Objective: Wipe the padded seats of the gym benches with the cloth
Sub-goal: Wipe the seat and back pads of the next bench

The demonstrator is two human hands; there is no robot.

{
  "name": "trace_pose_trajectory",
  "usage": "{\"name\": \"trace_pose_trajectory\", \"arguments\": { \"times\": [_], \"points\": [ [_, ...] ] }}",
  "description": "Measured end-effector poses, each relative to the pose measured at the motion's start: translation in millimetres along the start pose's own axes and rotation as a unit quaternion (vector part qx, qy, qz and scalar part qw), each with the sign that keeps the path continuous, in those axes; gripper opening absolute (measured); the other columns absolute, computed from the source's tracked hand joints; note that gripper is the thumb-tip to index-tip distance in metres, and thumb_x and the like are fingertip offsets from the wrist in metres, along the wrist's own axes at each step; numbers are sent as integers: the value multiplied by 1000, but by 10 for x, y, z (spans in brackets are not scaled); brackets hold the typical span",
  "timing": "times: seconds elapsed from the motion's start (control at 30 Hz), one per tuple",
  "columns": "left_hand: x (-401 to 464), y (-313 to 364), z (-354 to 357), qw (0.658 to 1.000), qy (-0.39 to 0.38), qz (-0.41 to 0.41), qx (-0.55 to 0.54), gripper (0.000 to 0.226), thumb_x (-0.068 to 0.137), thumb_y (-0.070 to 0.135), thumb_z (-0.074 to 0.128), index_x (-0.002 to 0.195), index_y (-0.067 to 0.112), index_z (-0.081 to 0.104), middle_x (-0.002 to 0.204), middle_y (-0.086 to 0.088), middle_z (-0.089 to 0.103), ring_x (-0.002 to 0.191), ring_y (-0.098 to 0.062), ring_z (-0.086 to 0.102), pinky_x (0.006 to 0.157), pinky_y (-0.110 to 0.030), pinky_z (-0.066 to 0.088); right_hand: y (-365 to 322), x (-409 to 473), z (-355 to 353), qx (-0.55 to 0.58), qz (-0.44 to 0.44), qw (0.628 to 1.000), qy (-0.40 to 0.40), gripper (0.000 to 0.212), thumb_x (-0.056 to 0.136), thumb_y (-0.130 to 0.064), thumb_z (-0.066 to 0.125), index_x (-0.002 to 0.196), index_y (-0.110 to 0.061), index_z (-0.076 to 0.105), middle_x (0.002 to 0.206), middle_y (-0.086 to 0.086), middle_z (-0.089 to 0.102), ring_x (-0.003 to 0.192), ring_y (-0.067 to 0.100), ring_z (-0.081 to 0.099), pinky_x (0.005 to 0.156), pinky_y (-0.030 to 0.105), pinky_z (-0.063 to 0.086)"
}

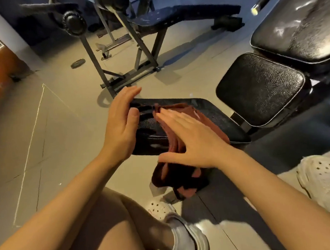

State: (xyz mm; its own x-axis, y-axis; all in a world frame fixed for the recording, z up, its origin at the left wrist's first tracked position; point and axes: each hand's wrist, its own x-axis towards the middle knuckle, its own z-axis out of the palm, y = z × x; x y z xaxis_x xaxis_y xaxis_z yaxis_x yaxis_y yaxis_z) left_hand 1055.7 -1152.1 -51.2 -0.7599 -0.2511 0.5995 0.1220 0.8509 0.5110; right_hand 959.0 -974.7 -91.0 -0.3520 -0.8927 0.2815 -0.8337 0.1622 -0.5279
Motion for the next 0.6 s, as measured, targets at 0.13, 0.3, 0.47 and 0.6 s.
{"name": "trace_pose_trajectory", "arguments": {
  "times": [0.13,0.3,0.47,0.6],
  "points": [
    [-5,-21,30,1000,10,13,-18,43,99,39,26,135,22,41,139,2,43,135,-26,40,111,-53,33,476,-271,-29,-1,100,995,6,111,68,-76,62,155,-34,9,162,-14,10,140,-6,7,122,34,17],
    [-9,-40,15,999,14,-5,-48,45,98,43,24,136,24,39,136,5,43,132,-19,42,111,-47,34,723,-342,-195,25,136,979,-149,130,66,-50,85,151,-36,-12,159,-17,-8,146,1,-7,120,25,2],
    [7,-76,28,998,6,-21,-59,45,98,47,24,136,29,39,140,3,46,133,-21,43,109,-55,35,825,-419,-149,19,127,982,-141,110,83,-18,75,143,-40,-14,158,-14,-10,146,1,-9,118,17,-3],
    [27,-63,33,997,3,-26,-68,39,97,50,22,133,42,37,141,7,45,134,-18,42,110,-55,33,698,-434,-54,37,113,992,-49,97,85,-10,70,146,-39,0,156,-18,2,144,-3,0,115,10,-1]
  ]
}}
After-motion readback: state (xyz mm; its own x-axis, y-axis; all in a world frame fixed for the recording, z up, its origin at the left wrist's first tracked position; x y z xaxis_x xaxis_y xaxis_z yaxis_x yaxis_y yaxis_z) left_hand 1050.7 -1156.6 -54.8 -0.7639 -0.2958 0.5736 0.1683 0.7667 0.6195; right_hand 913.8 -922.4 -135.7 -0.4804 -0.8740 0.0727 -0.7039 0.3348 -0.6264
